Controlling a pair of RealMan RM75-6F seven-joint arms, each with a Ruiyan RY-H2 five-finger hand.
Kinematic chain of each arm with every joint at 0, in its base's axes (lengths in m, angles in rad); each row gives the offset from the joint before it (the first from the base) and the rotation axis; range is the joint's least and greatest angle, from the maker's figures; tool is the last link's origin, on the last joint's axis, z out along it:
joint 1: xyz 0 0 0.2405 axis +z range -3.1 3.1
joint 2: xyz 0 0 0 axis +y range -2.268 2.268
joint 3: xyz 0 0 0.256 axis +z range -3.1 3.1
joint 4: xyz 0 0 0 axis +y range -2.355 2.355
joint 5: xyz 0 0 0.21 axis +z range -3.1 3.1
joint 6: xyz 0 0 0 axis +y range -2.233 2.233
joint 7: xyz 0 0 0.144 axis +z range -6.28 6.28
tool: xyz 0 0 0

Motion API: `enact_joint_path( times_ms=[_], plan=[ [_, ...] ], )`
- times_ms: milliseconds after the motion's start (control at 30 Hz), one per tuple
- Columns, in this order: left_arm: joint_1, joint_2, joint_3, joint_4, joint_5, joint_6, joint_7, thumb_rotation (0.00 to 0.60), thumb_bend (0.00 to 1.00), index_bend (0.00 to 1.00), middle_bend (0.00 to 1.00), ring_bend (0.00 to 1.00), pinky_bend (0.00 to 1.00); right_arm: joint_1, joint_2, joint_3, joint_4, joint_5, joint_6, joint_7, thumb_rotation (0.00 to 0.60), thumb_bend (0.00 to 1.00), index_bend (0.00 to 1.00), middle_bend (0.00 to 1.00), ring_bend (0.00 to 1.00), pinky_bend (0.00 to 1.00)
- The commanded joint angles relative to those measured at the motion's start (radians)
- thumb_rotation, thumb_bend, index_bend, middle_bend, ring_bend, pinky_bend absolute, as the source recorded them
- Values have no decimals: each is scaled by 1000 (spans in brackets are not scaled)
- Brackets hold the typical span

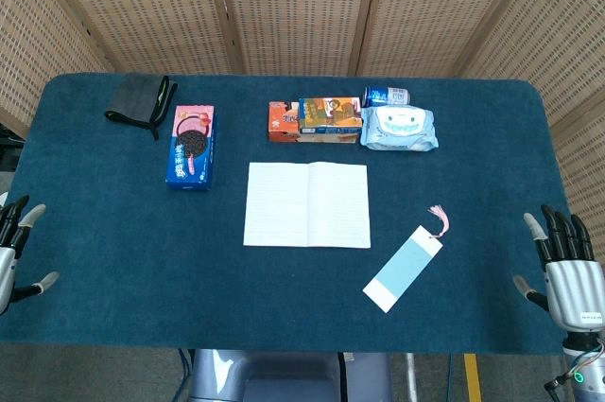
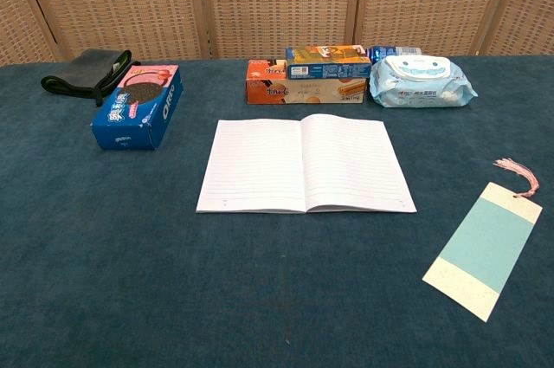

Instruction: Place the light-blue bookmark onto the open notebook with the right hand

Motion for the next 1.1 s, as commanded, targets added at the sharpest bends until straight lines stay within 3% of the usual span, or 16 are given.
enact_joint_path(
  times_ms=[33, 267, 433, 533, 667, 767, 1100],
  plan=[
    [1, -2, 2, 2, 4, 2, 0, 600, 0, 0, 0, 0, 0, 4, 40, -21, -46, -11, -63, -22, 600, 0, 0, 0, 0, 0],
    [3, -1, 0, 3, 5, 6, -7, 600, 0, 0, 0, 0, 0, 11, 40, -27, -45, -48, -87, -10, 600, 0, 0, 0, 0, 0],
    [1, -3, -1, 5, 6, 3, -6, 600, 0, 0, 0, 0, 0, 50, 47, -61, -43, -109, -163, 117, 600, 0, 3, 0, 0, 0],
    [-2, -4, -2, 6, -2, -7, 0, 600, 0, 0, 0, 0, 0, 103, 61, -86, -25, -175, -238, 130, 600, 0, 41, 0, 0, 0],
    [-8, -7, -7, 2, -12, -17, 9, 600, 0, 0, 0, 0, 0, 211, 70, -107, 5, -282, -362, 112, 600, 1, 164, 0, 0, 0],
    [-11, -9, -10, 0, -22, -25, 19, 600, 0, 0, 0, 0, 0, 264, 58, -105, 28, -328, -406, 102, 600, 44, 227, 0, 0, 0],
    [-29, -13, -20, -6, -57, -65, 43, 600, 0, 0, 0, 0, 0, 397, 7, -71, 59, -323, -573, 90, 600, 53, 232, 0, 0, 0]
  ],
)
